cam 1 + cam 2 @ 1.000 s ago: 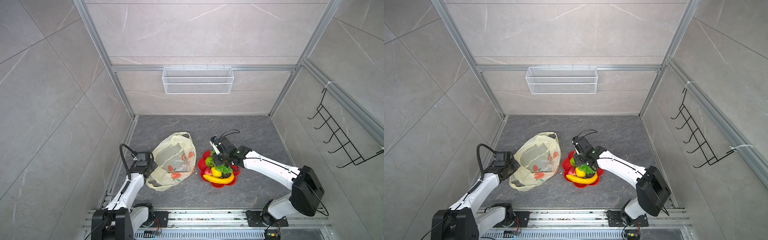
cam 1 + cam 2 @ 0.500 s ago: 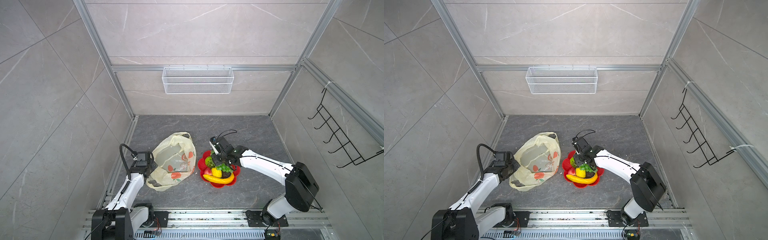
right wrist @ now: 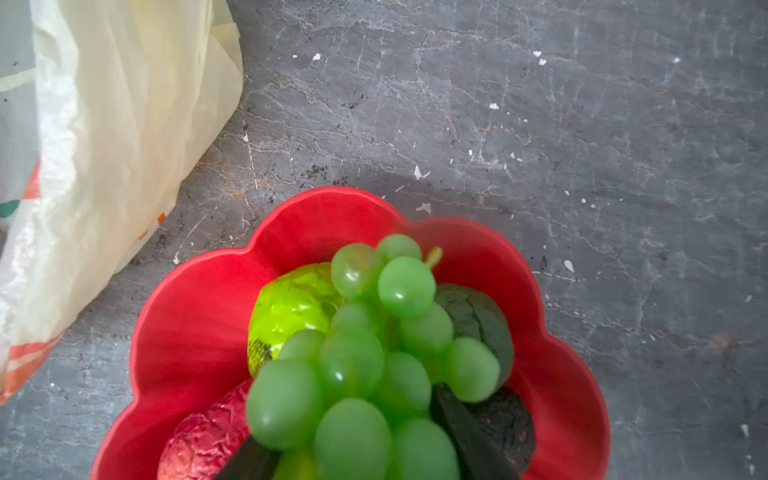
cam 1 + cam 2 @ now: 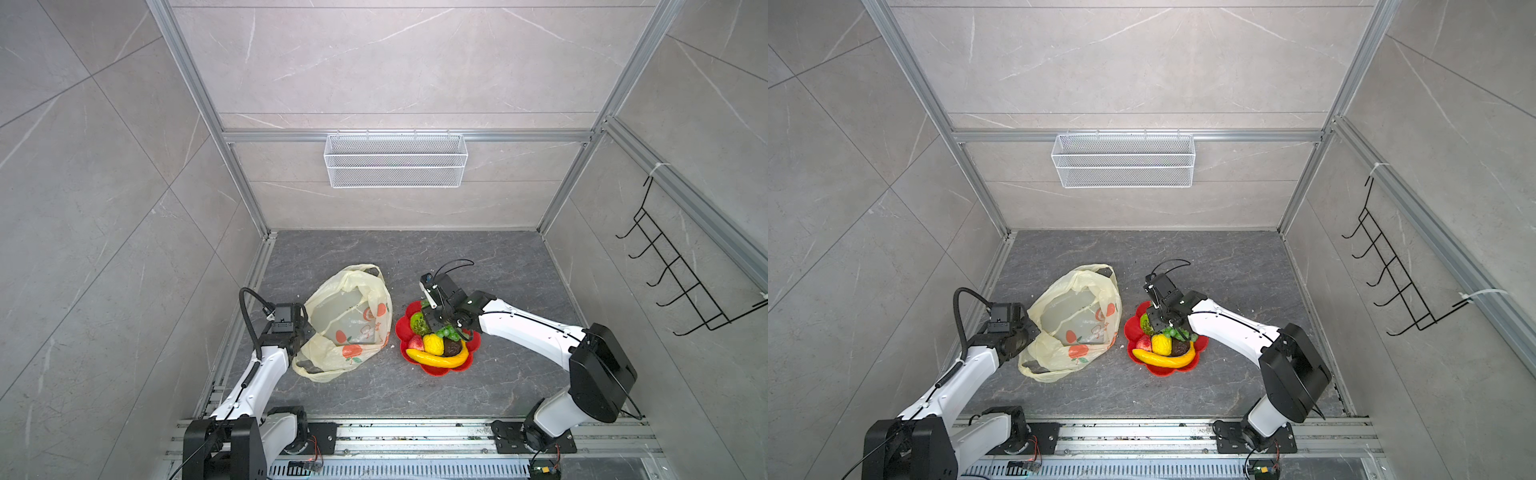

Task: Take the fake fruits out of the plastic bag
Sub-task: 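Lower the grapes onto the plate and open the right gripper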

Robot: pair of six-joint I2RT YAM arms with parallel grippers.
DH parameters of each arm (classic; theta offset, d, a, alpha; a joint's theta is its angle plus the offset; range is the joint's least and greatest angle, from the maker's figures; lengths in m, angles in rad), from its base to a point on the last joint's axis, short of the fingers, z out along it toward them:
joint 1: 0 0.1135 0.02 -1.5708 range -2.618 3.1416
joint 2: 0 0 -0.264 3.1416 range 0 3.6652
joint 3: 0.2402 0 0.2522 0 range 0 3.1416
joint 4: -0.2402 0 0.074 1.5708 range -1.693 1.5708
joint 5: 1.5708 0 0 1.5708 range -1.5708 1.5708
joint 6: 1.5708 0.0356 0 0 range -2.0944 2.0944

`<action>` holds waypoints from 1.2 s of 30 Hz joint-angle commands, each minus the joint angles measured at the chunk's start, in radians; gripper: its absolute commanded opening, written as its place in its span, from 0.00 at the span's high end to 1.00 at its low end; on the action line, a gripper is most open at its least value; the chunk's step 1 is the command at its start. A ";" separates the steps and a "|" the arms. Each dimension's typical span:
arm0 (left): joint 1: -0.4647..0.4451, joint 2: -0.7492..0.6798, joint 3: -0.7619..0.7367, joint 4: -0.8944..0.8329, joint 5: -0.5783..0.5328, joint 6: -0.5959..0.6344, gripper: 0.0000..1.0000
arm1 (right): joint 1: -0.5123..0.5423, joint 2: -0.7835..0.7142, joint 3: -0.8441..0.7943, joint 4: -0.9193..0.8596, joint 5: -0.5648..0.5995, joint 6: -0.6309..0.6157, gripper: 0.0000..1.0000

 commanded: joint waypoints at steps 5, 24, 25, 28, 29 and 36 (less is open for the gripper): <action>0.008 0.008 0.000 0.023 0.008 0.026 1.00 | -0.001 -0.042 0.001 -0.020 0.044 0.019 0.32; 0.006 0.049 0.027 0.032 0.050 0.008 1.00 | -0.002 -0.143 0.004 -0.035 0.108 0.080 0.13; 0.005 0.054 0.035 0.030 0.057 0.003 1.00 | -0.002 -0.161 0.001 -0.035 0.117 0.089 0.12; 0.003 0.073 0.072 0.029 0.067 -0.007 1.00 | -0.001 -0.221 -0.009 -0.038 0.161 0.121 0.12; 0.001 0.083 0.089 0.029 0.072 -0.008 1.00 | -0.001 -0.244 -0.015 -0.038 0.186 0.137 0.12; -0.064 0.270 0.349 0.021 0.110 -0.008 1.00 | -0.002 -0.468 -0.111 -0.021 0.246 0.260 0.13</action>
